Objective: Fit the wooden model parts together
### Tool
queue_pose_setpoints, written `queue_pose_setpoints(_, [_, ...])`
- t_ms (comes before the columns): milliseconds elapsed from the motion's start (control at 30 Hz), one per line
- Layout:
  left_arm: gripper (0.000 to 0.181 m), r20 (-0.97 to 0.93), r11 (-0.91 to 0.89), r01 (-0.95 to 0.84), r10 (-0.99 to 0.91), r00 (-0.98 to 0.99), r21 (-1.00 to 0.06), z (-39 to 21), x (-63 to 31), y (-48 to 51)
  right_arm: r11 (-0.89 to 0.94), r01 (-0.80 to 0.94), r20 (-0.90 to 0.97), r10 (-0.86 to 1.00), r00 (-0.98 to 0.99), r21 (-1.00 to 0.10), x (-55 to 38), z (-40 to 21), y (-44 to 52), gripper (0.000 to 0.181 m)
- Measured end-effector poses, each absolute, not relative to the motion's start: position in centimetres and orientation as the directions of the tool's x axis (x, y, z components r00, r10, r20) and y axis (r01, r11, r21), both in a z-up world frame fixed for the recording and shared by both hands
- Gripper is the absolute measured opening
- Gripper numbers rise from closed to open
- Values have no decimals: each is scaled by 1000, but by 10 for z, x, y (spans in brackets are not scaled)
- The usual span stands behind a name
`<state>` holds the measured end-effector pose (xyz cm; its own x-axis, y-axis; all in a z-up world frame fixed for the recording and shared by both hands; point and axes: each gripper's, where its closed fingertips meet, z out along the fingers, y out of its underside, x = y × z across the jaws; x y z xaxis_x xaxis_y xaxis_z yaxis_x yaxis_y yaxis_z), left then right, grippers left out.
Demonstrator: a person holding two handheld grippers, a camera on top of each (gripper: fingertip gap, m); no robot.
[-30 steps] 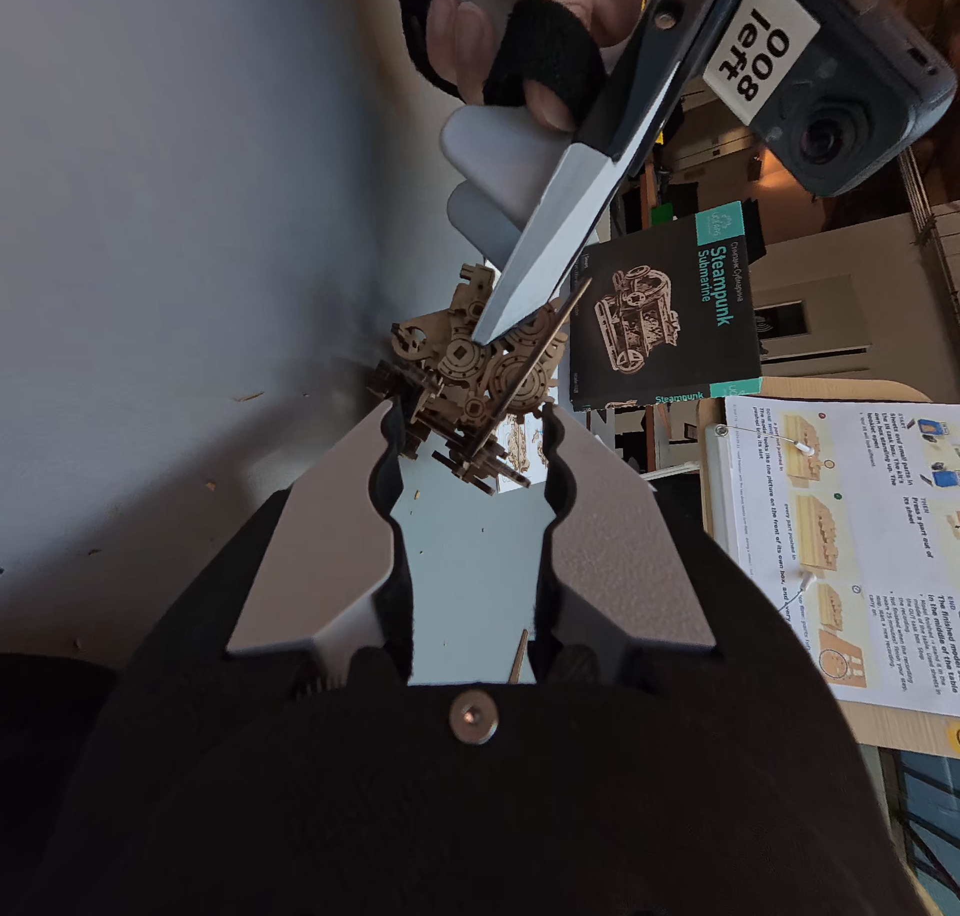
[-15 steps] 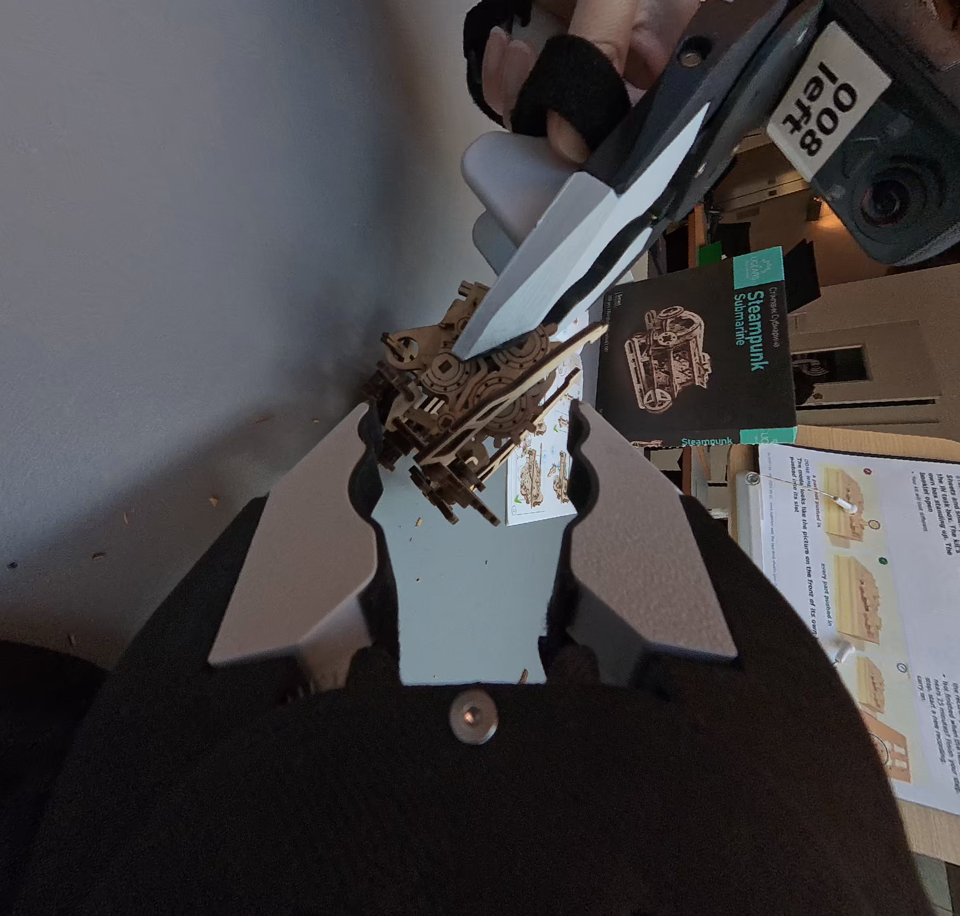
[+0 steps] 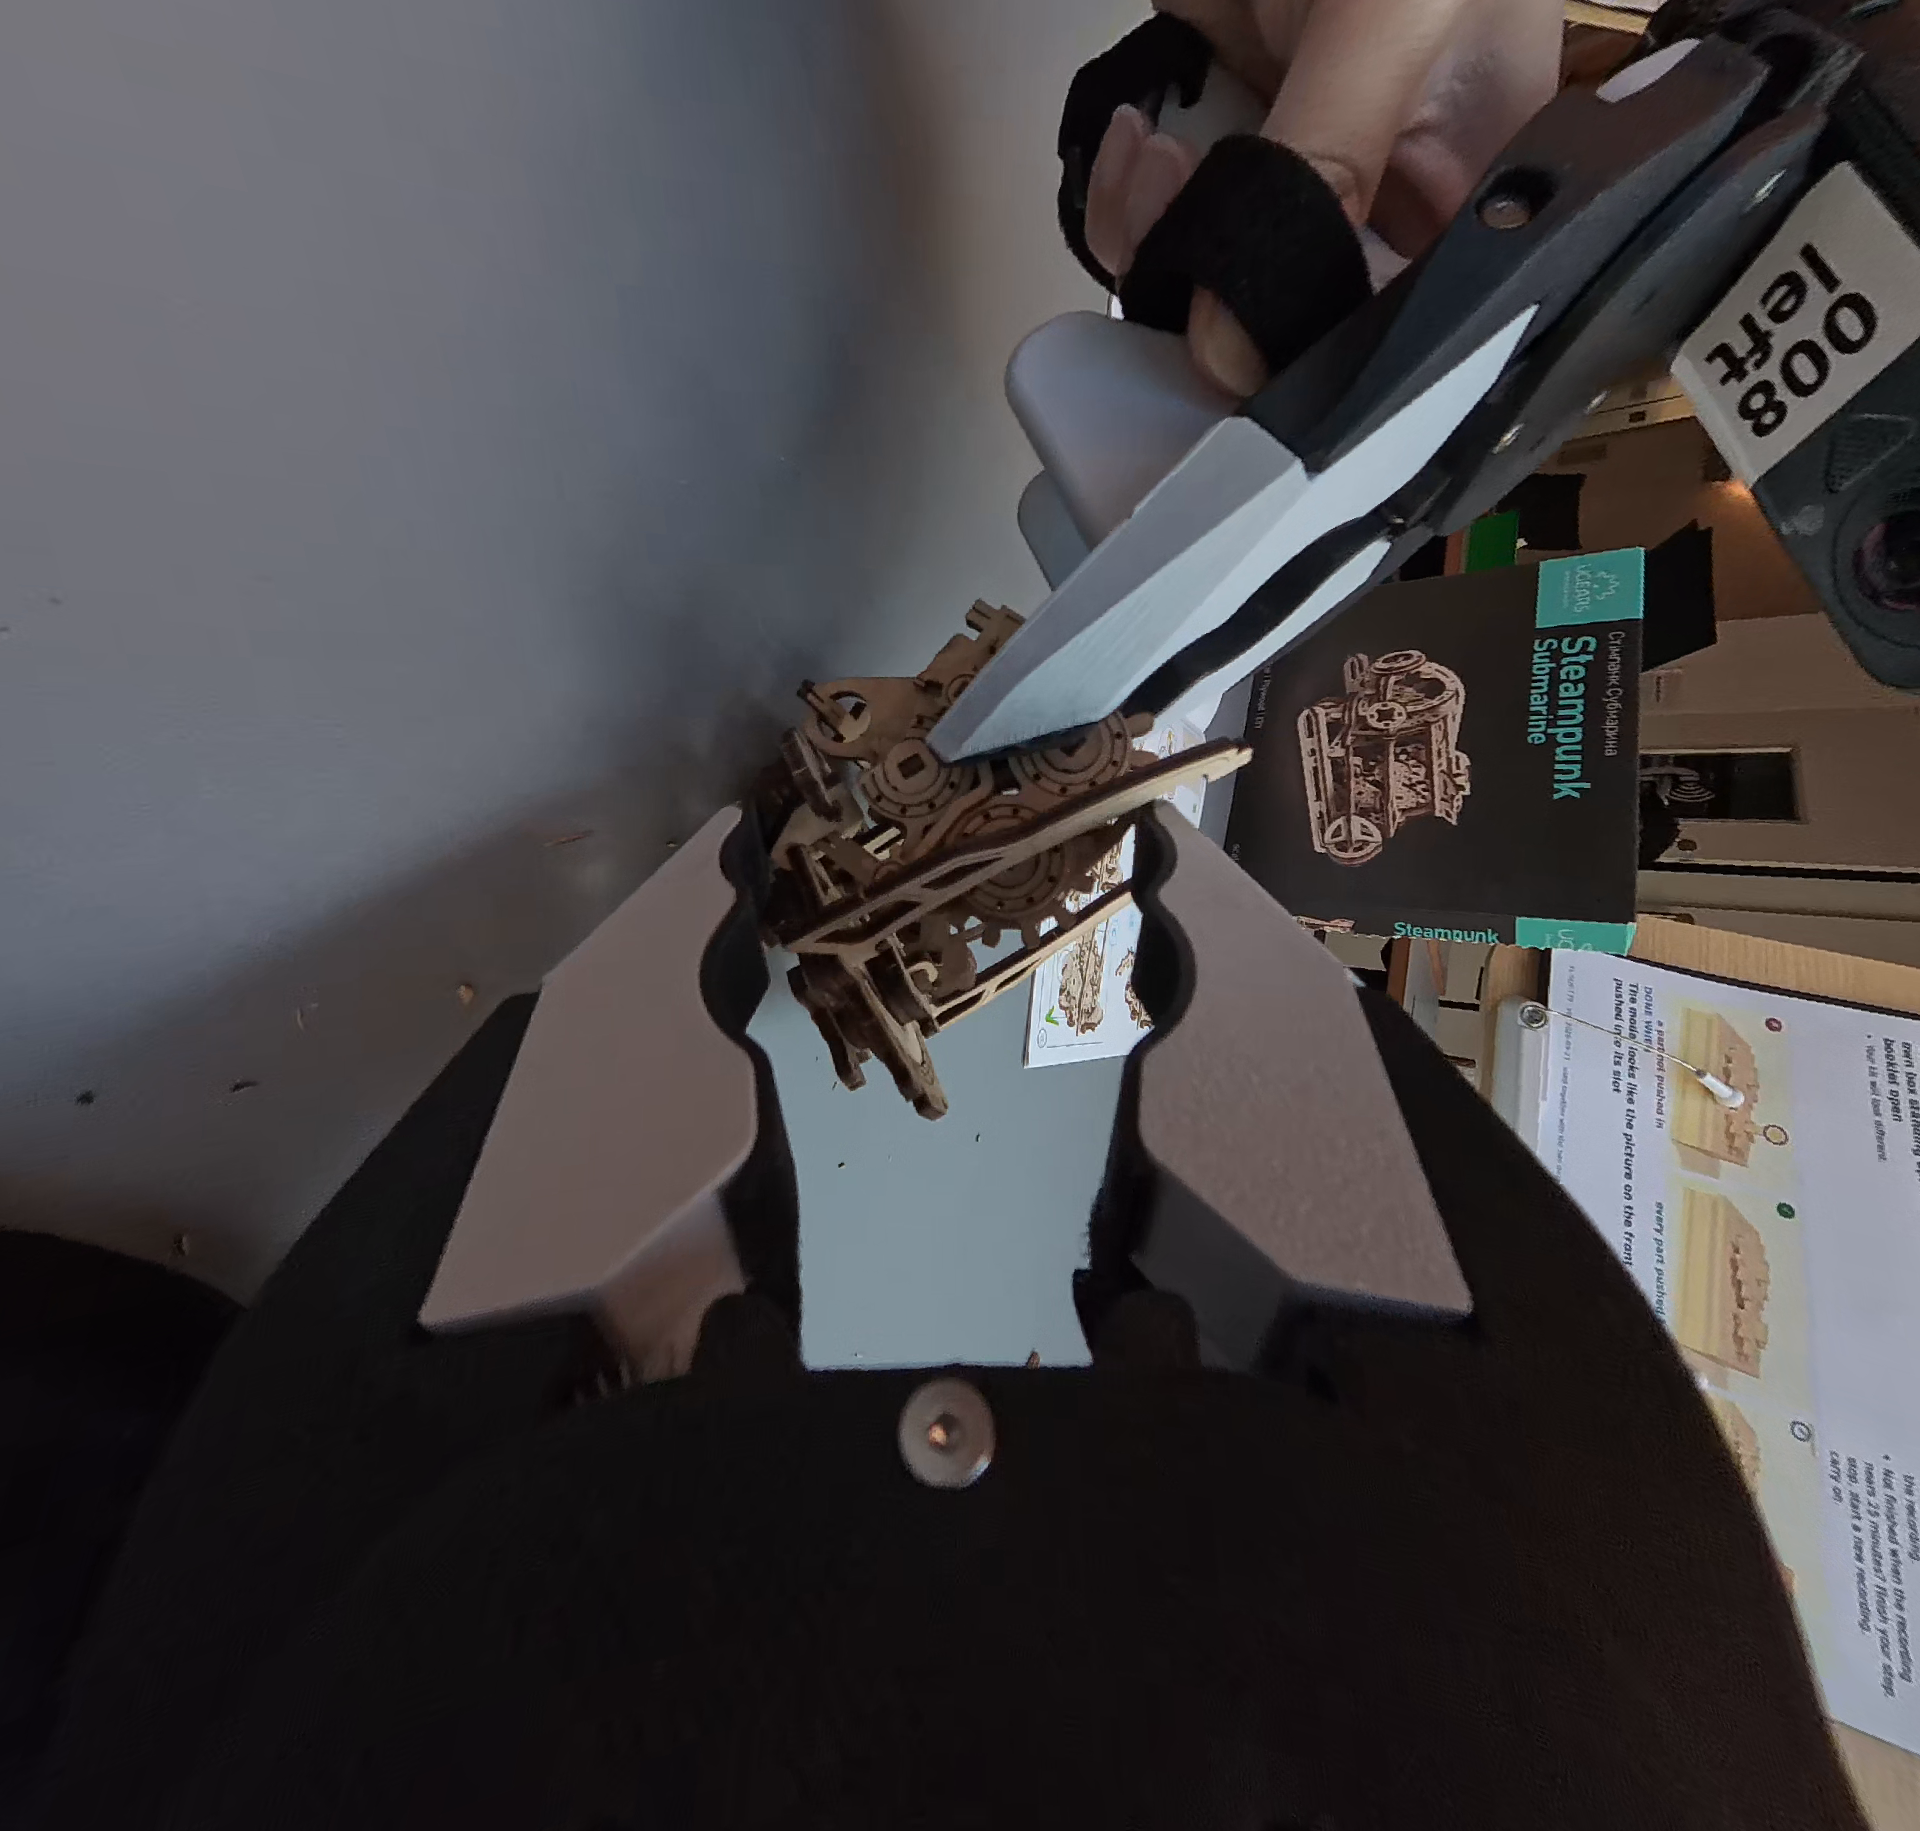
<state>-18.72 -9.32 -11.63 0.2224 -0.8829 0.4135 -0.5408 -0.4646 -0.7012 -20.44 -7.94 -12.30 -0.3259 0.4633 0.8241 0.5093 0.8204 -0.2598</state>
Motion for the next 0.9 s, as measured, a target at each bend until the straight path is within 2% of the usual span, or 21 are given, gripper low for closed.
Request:
queue_pose_setpoints(67, [17, 412, -462, -544, -884, 220, -701, -116, -187, -93, 825, 505, 833, 452, -319, -254, -205, -121, -79, 75])
queue_pose_setpoints(467, [17, 457, -478, -482, -873, 170, -734, -113, -184, -92, 796, 522, 804, 509, -307, -305, -203, -121, -80, 69])
queue_pose_setpoints(900, [17, 463, -478, -417, -875, 142, -773, -111, -185, -91, 795, 526, 816, 501, -287, -303, -204, -120, -79, 69])
